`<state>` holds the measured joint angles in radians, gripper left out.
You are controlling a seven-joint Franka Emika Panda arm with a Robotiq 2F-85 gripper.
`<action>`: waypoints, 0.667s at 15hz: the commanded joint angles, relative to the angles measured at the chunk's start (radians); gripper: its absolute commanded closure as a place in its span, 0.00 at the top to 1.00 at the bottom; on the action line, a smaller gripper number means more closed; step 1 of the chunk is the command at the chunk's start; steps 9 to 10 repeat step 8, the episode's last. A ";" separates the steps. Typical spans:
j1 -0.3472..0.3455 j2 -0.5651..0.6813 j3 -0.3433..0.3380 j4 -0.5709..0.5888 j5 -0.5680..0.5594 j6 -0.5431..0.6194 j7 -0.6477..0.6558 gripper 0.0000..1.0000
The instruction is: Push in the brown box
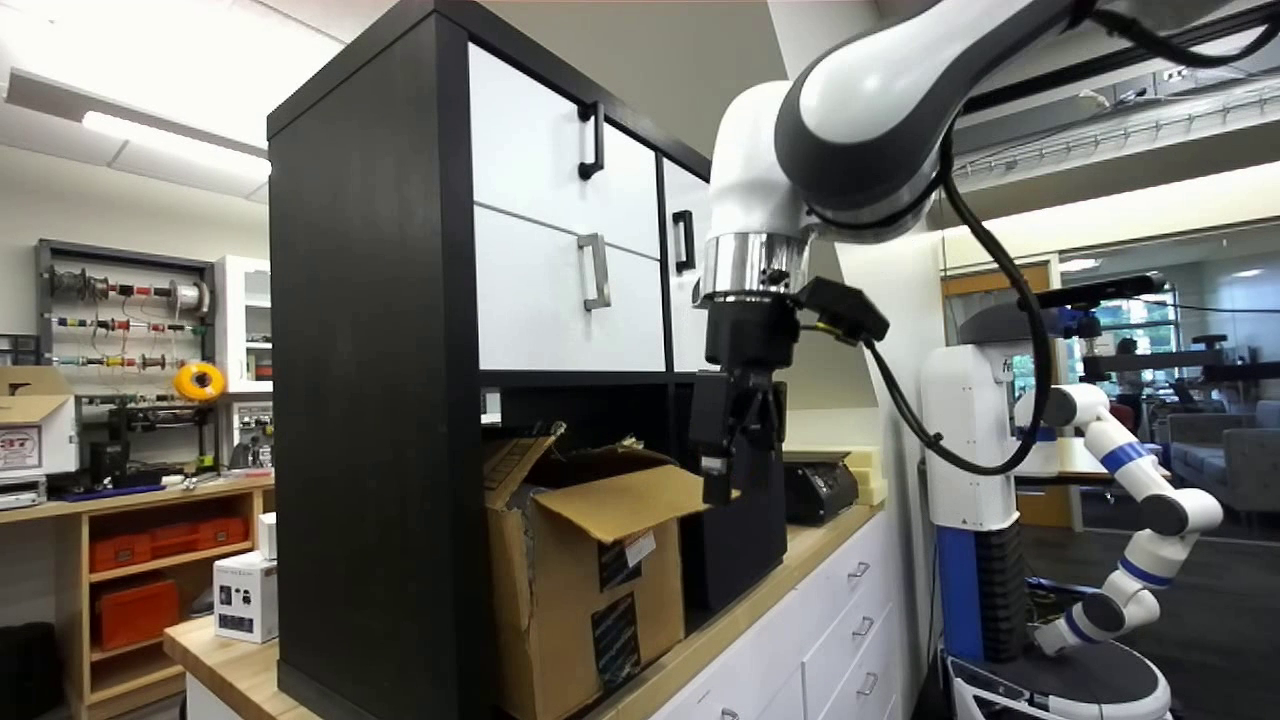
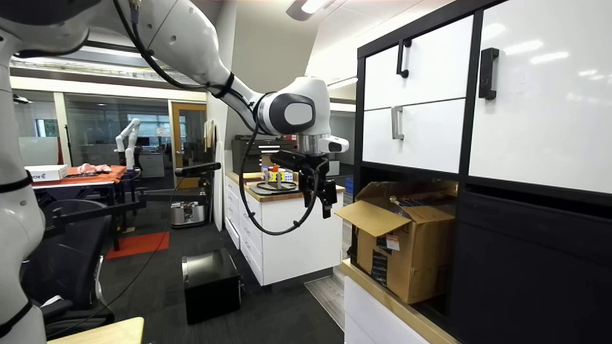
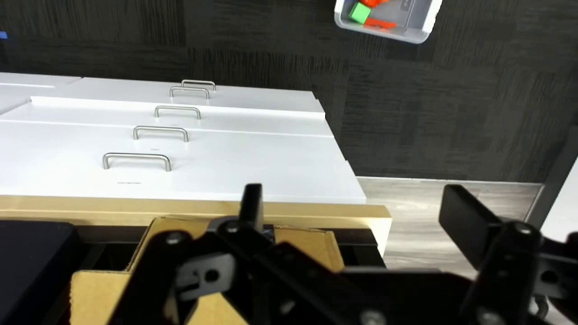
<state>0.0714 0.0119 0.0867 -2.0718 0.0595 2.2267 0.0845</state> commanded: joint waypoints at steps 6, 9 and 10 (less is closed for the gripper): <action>0.007 -0.122 0.004 -0.021 0.011 -0.248 -0.015 1.00; 0.006 -0.150 0.001 -0.040 0.011 -0.271 -0.023 1.00; 0.006 -0.150 0.001 -0.040 0.011 -0.271 -0.023 1.00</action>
